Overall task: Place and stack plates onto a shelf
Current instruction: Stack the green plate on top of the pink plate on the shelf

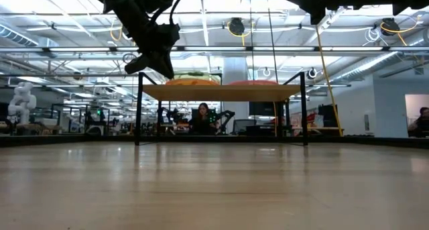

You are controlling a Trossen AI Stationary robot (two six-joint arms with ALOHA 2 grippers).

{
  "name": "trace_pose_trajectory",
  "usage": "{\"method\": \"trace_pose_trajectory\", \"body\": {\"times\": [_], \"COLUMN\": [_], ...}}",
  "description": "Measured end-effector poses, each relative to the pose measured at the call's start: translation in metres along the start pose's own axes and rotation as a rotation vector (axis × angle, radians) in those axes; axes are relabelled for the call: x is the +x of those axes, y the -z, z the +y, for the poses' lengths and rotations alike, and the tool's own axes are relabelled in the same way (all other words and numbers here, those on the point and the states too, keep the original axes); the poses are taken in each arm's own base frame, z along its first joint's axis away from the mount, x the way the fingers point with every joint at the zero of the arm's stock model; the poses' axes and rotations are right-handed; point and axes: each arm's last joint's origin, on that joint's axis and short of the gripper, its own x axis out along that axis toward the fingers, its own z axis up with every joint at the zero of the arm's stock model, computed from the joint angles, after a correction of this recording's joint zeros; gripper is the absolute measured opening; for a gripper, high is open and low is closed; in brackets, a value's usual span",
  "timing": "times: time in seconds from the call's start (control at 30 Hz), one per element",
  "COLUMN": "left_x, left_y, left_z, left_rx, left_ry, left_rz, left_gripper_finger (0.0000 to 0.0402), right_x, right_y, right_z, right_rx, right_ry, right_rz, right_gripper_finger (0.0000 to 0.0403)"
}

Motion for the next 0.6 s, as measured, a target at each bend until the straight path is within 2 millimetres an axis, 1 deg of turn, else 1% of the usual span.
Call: {"method": "trace_pose_trajectory", "body": {"times": [0.4,0.5,0.6], "left_x": [0.0000,0.0000,0.0000], "left_y": [0.0002,0.0002,0.0002], "left_z": [-0.0003,-0.0003,0.0000], "left_rx": [-0.036,-0.049,-0.052], "left_ry": [0.003,0.003,-0.002], "left_rz": [0.002,0.002,0.006], "left_gripper_finger": [0.0048,0.0068,0.0109], "right_x": [0.0000,0.0000,0.0000], "right_y": [0.0000,-0.0002,-0.0006], "right_z": [0.0000,-0.0001,0.0000], "right_rx": [0.004,0.004,0.004], "right_ry": [0.002,0.002,0.002], "right_rz": [0.000,-0.002,-0.006], "right_gripper_finger": [0.0148,0.0148,0.0148]}}
